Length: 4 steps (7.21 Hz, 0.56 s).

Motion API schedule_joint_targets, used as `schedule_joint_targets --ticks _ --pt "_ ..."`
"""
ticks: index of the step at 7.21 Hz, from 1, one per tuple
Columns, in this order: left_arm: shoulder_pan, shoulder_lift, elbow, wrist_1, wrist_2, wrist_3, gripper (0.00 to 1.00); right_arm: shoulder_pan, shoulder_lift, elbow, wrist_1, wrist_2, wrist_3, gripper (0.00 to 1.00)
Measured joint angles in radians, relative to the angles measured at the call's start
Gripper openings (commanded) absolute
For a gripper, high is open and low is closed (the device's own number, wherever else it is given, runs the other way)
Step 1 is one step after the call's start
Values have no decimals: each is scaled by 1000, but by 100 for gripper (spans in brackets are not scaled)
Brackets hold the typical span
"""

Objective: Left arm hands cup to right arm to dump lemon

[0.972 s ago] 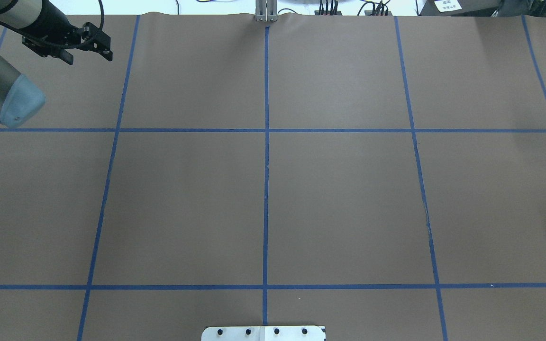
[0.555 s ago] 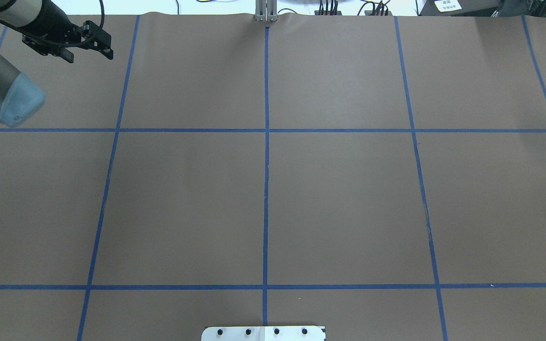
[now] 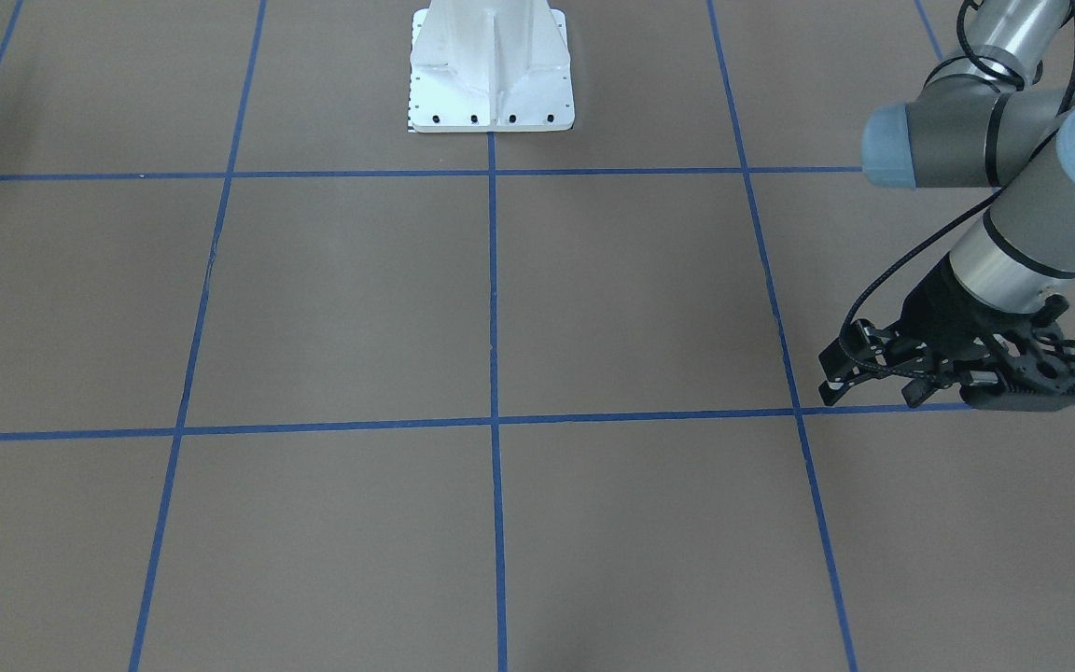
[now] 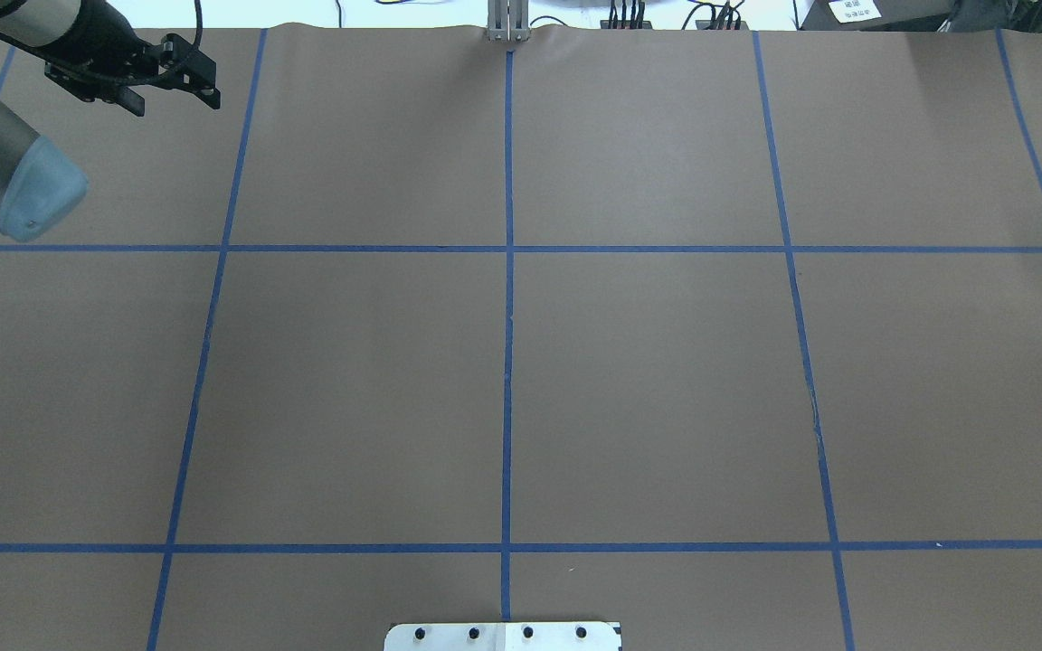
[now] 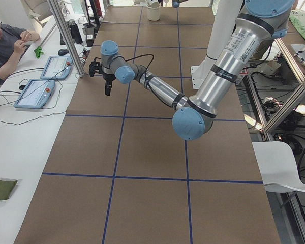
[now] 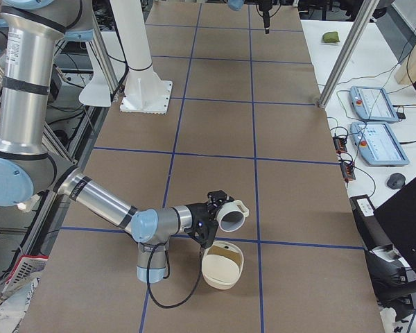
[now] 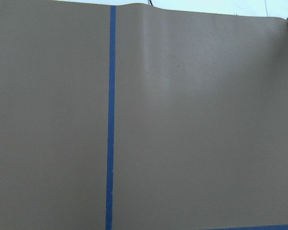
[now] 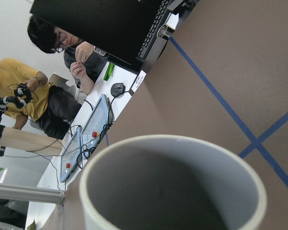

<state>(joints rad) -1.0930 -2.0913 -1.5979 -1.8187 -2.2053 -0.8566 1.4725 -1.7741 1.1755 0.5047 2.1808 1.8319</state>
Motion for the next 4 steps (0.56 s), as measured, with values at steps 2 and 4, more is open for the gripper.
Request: schedule_joint_targets --ticks 2,4 --pt "-1 0 -12 2 0 -2 100 24 6 -12 17 0 201 1" --pt "-4 -1 -15 2 -1 -2 100 45 14 -51 63 -4 388 1"
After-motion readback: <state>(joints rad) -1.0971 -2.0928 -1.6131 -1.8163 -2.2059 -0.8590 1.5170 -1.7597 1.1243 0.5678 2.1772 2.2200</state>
